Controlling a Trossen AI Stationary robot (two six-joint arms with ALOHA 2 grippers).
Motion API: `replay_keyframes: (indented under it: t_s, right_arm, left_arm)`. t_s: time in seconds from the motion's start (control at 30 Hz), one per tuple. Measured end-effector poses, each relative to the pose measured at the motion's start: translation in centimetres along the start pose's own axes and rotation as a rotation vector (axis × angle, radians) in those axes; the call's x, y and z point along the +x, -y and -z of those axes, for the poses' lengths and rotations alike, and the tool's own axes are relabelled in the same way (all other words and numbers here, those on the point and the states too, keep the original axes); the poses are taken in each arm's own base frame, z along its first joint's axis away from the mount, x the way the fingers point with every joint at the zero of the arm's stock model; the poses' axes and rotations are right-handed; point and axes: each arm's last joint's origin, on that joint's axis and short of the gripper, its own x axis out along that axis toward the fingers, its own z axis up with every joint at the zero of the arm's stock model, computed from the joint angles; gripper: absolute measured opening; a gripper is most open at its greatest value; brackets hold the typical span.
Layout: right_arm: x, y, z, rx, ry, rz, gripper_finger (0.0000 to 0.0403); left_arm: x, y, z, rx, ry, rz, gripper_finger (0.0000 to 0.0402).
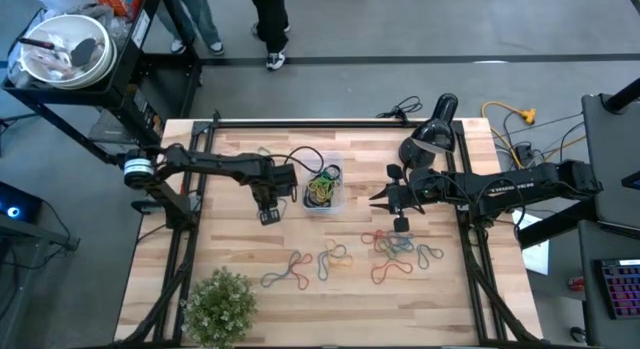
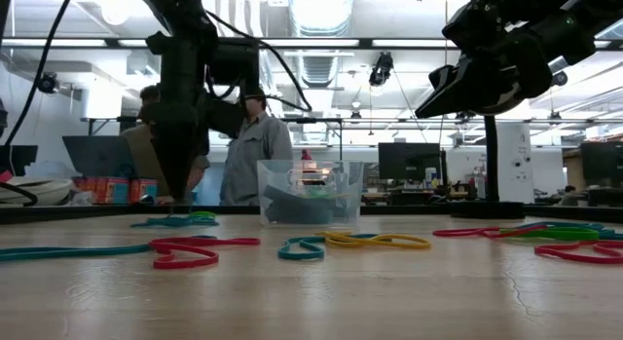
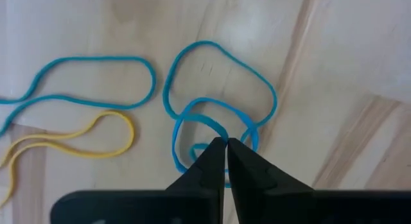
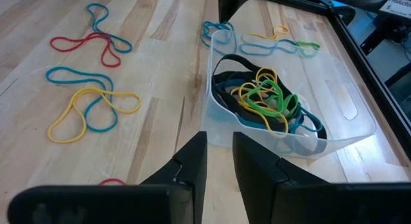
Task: Pick and place rubber bands into bin
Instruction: Put the blue rubber band into the transparent bin
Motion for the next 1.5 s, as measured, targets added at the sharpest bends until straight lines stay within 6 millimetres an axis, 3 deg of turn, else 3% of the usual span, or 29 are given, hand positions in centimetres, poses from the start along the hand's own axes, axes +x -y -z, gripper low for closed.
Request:
replay_keyframes:
  t_s: [0.17,0.47,0.73,0.9,1.1,1.5]
  right_arm:
    - [0.0,0.0,0.0,-0.001,0.0,0.0,0.0068]
    - [0.0,0.0,0.0,-0.003,0.001,0.001,0.0068]
    - [0.0,0.0,0.0,-0.002,0.005,0.002,0.0068]
    - [0.0,0.0,-0.1,-0.002,0.006,0.002,0.0068]
    - [0.0,0.0,-0.1,0.0,0.006,0.001,0.0068]
    - [0.0,0.0,-0.1,0.001,0.005,0.001,0.0068]
  left_arm:
    - [-2.1,0.2,0.1,0.005,0.069,0.005,0.0]
    - [-8.3,0.8,2.0,0.006,0.318,0.025,0.0]
    - [-13.6,1.5,4.3,0.012,0.651,0.018,0.0]
    - [-15.9,1.8,4.4,0.05,0.859,0.031,0.0]
    - [-15.6,2.0,2.2,0.087,0.948,-0.015,0.0]
    - [-10.6,1.5,-4.6,0.092,0.849,-0.092,0.0]
